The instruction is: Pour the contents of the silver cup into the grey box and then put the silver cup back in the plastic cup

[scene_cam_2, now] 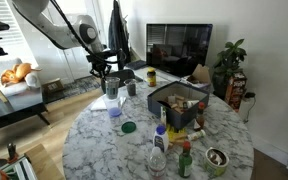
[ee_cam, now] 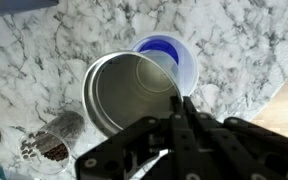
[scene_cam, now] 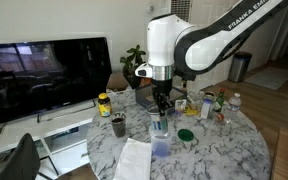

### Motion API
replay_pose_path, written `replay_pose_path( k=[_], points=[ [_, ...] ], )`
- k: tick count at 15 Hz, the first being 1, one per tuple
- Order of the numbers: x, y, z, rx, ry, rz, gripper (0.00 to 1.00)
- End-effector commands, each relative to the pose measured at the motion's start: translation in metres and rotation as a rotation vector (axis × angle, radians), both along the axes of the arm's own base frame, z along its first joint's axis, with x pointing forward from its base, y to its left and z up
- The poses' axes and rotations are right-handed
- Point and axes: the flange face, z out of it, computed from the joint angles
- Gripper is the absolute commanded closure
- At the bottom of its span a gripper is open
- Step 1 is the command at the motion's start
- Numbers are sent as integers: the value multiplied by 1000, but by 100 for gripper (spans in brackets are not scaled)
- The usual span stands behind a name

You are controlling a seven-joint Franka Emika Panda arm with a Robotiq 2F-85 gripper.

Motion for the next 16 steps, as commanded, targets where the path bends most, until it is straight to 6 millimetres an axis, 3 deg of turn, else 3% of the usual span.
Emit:
replay_pose_path(
  k=[1, 6, 7, 8, 11, 16],
  points=[
    [-5, 0, -27, -34, 4, 14, 99],
    [-5, -1, -47, -71, 14, 6, 99],
    [-4, 0, -48, -68, 25, 3, 71],
    [-3, 0, -47, -61, 29, 2, 69],
    [-1, 1, -37, -53, 18, -3, 48],
    [5, 0, 7, -7, 14, -33, 11]
  ],
)
